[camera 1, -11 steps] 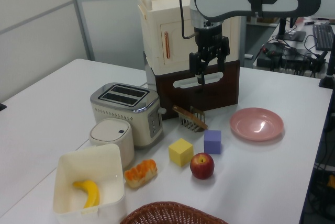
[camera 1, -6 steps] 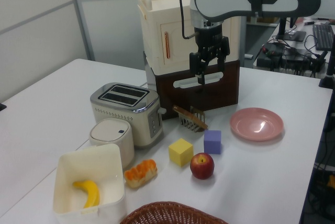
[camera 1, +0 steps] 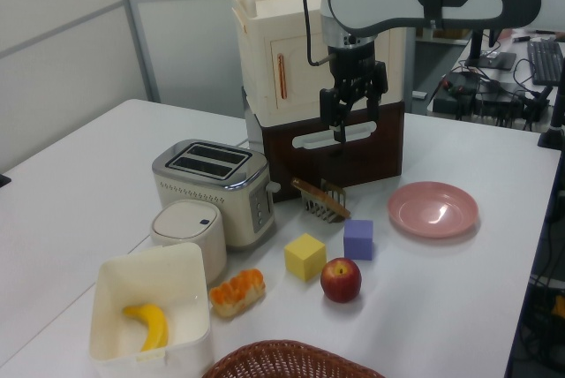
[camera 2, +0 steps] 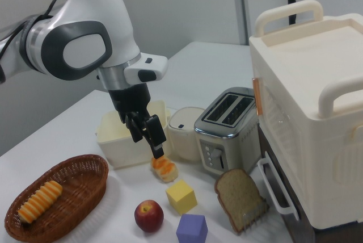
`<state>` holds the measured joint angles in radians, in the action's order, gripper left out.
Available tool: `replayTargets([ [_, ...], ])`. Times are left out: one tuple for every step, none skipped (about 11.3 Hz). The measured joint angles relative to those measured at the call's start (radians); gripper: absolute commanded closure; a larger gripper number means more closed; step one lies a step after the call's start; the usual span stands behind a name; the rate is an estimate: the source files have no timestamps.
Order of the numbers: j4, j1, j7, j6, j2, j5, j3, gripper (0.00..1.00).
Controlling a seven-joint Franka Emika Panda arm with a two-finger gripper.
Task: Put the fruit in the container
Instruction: 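Move the open gripper over the red apple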
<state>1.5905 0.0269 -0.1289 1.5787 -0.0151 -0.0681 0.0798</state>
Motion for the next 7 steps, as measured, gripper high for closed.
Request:
replayTargets([
  [0.002,0.000,0.000,-0.002,0.000,0.000,0.000,0.00],
  [0.008,0.000,0.000,-0.003,0.000,0.000,0.000,0.00],
  [0.020,0.001,-0.002,-0.003,0.001,0.010,0.000,0.00],
  [0.038,0.008,-0.012,-0.003,0.004,0.031,-0.004,0.00],
  [0.068,0.035,-0.023,0.021,0.012,0.052,-0.029,0.00],
  [0.115,0.083,-0.059,0.080,0.029,0.064,-0.083,0.00],
  [0.175,0.125,-0.107,0.150,0.049,0.066,-0.142,0.00],
])
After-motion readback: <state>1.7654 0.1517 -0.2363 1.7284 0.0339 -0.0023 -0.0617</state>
